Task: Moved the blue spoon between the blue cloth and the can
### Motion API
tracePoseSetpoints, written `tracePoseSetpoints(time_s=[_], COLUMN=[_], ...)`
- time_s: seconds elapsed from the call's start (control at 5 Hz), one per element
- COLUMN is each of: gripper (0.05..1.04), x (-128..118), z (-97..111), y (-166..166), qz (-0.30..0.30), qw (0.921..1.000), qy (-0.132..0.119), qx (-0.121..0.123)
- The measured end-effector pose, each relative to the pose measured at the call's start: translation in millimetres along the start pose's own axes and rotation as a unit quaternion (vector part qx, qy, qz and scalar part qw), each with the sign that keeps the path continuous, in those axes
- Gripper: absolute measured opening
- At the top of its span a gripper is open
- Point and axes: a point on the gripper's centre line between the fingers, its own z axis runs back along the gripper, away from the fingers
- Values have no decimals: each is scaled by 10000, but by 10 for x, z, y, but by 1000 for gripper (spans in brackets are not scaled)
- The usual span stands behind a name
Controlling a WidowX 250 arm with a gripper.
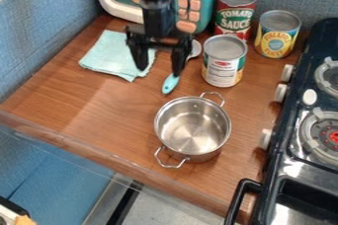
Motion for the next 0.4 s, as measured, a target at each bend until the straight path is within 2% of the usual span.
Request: tracePoseSetpoints(time_s=[0.2, 0.4], gripper=[1001, 1001], x=[-45, -87], z=[111, 129], y=[-9, 1], qz=[-112, -208], qw=[9999, 9997], qy=[-103, -96], qx=[-35, -26])
